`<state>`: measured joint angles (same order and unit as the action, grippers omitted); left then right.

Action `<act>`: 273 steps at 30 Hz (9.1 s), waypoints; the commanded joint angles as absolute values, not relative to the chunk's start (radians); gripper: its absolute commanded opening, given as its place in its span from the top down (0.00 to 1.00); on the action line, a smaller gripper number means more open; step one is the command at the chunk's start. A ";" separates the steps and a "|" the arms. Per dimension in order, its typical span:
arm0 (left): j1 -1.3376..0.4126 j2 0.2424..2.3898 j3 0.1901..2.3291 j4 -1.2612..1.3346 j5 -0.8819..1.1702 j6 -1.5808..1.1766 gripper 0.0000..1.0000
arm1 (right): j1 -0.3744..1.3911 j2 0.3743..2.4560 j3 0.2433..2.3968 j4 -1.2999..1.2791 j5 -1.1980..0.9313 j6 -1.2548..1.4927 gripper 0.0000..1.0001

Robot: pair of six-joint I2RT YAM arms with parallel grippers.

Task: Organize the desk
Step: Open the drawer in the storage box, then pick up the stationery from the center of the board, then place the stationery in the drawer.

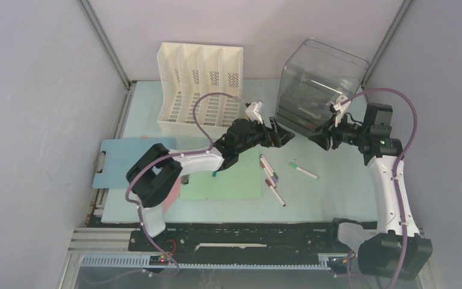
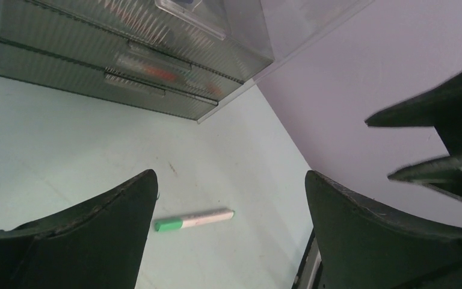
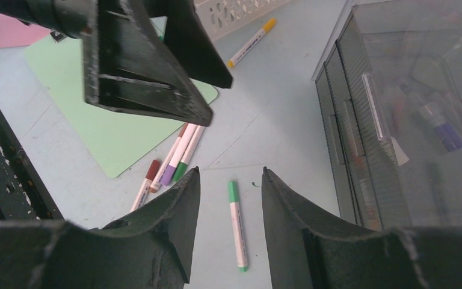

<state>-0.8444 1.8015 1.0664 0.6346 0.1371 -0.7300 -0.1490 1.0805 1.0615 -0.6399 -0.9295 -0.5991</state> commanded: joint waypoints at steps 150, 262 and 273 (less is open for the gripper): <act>-0.665 1.563 0.753 0.997 0.070 -0.090 0.00 | 0.127 1.284 0.811 -0.660 -0.442 -1.031 0.21; -0.666 1.295 0.716 0.191 -0.042 -0.408 0.00 | 0.154 1.050 0.957 -0.686 -0.764 -0.889 0.00; -0.666 1.225 0.691 -0.083 -0.204 -0.365 0.00 | 0.109 0.971 0.872 -0.812 -0.802 -0.920 0.00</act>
<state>-0.6682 1.2343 0.6991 0.0036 -0.1101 -0.3813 0.1169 1.0080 0.9241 -0.7849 -0.7963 -0.8783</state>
